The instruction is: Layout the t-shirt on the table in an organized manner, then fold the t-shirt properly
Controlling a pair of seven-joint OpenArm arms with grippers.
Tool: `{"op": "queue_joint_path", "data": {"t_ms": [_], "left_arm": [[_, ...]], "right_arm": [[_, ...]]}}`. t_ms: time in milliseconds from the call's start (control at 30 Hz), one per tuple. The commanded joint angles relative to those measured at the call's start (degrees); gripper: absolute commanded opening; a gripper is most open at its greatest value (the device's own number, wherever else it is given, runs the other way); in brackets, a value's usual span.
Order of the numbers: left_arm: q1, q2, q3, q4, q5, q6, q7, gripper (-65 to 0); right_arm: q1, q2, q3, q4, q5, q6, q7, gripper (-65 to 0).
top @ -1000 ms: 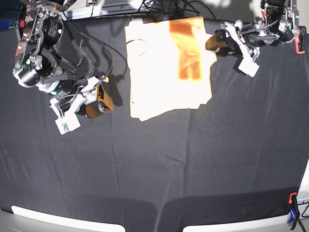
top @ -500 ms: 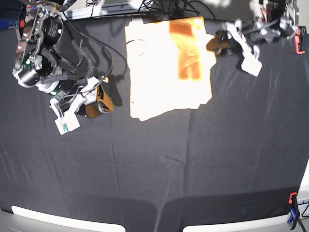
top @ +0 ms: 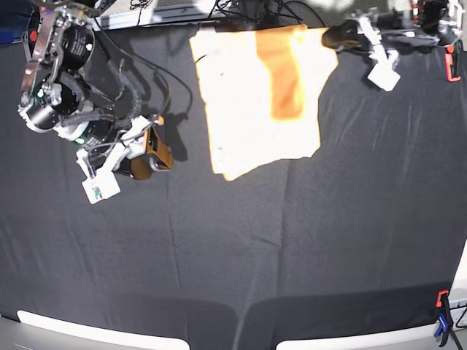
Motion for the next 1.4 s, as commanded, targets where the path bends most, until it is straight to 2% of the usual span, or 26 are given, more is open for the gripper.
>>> {"op": "queue_joint_path", "data": {"t_ms": [0, 100, 133, 200, 233, 267, 333, 367, 500, 533, 633, 733, 767, 867, 1033, 1200, 1367], "left_arm": [[0.46, -0.52, -0.26, 0.98, -1.36, -0.52, -0.5, -65.0], [0.13, -0.48, -0.28, 0.98, -1.36, -0.52, -0.44, -65.0], [0.11, -0.5, -0.28, 0.98, -1.36, -0.52, -0.33, -60.7], [-0.22, -0.48, -0.33, 1.01, -1.36, -0.52, -0.42, -44.9], [-0.44, -0.48, -0.33, 1.01, -1.36, -0.52, -0.44, -40.0], [-0.66, -0.46, -0.33, 1.03, -1.36, -0.52, -0.46, -38.8], [-1.09, -0.46, -0.33, 1.42, -1.36, -0.52, -0.5, -39.4], [-1.16, -0.46, -0.33, 1.9, -1.38, -0.52, -0.52, -41.7], [-0.83, -0.42, -0.31, 5.95, -1.4, -0.52, -1.7, -63.1], [-0.46, -0.42, -0.31, 7.3, -1.38, -0.52, -2.03, -65.0], [1.6, -0.44, 0.48, 11.56, -1.36, -0.52, -2.16, -65.0], [3.54, -0.44, 4.07, 13.92, -0.37, -0.52, -2.16, -65.0], [3.61, -0.44, 6.19, 14.01, 2.38, -0.52, -2.21, -65.0], [3.43, -0.44, 13.79, 13.99, 15.67, -0.52, -4.48, -65.0], [2.97, -0.44, 21.31, 13.99, 33.46, -0.52, -16.31, -65.0], [2.67, -0.44, 21.81, 13.99, 42.62, -0.52, -19.85, -65.0], [0.5, -0.44, 21.79, 13.99, 47.56, -0.52, -21.18, -65.0]], "right_arm": [[0.79, 0.48, 0.2, 1.09, 0.98, 0.39, 1.38, -36.4], [0.79, 0.5, 0.2, 1.09, 0.98, 0.39, 1.11, -36.4], [0.79, 0.5, 0.2, 1.09, 1.01, 0.39, 0.98, -36.4], [0.79, 0.5, 0.2, 1.09, 1.01, 0.39, 0.96, -36.4], [0.79, 0.5, 0.2, 1.09, 1.01, 0.39, 0.98, -36.4], [0.79, 0.52, 0.2, 1.09, 1.01, 0.39, 0.96, -36.4], [0.81, 0.79, 0.17, 1.09, 1.01, 0.39, 0.98, -36.4], [0.81, 0.94, 0.2, 1.09, 0.98, 0.39, 0.98, -36.4], [0.81, 1.64, 0.13, 1.09, 0.96, 0.39, 1.16, -36.6], [0.81, 1.77, 0.13, 1.07, 0.94, 0.39, 1.22, -39.0], [0.81, 1.75, 0.13, 1.05, 0.79, 0.42, 1.42, -48.4], [0.83, 1.75, -0.33, 1.05, 0.79, 0.42, 1.51, -53.8], [0.83, 1.75, -0.61, 1.05, 0.76, 0.42, 1.53, -54.5], [0.83, 1.75, -1.42, 1.05, 0.76, 0.42, 1.51, -54.5], [0.81, 1.75, -1.49, 1.05, -0.24, 0.42, 1.46, -54.5], [0.83, 1.75, -1.49, 1.05, -0.92, 0.42, 1.46, -54.5], [0.83, 1.77, -1.49, 1.05, -0.9, 0.39, 1.51, -54.5]]}}
